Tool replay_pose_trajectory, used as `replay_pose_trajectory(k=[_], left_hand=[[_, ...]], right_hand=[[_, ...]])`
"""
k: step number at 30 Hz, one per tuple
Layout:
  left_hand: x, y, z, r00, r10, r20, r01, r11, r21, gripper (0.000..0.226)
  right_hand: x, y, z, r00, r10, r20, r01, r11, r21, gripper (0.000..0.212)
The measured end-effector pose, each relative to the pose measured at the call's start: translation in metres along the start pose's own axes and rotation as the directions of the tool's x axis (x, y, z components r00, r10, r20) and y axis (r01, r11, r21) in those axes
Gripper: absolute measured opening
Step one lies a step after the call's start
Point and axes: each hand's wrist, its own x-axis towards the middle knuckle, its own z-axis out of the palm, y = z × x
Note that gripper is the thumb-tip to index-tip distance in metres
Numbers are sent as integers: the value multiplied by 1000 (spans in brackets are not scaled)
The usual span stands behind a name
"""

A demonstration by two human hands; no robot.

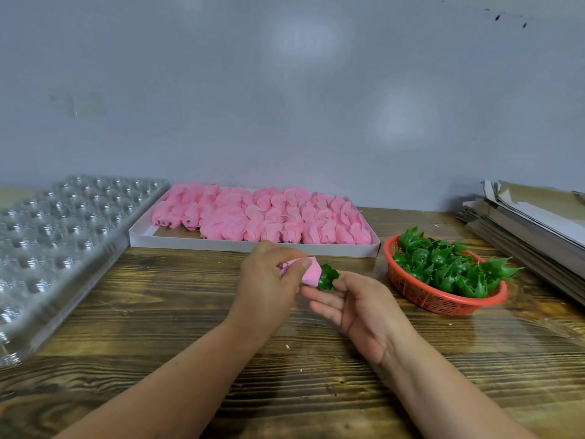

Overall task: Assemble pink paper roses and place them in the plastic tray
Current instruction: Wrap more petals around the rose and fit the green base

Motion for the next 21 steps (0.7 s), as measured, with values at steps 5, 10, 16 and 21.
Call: replay_pose_trajectory(k=[5,10,16,21], left_hand=[[1,1,0,999,-26,19,27,999,-44,18],[-1,1,0,1000,9,10,-9,999,-35,14],[-10,6,6,948,316,-29,-305,933,190,16],[-8,2,7,966,256,-25,-246,947,205,16]], right_hand=[[0,-1,-1,1000,11,-30,-10,1000,15,25],[-2,-1,0,999,26,-32,-26,999,22,26],[-2,2,2,999,-8,-54,6,999,-41,27],[-4,7,9,997,-80,13,81,986,-148,31]])
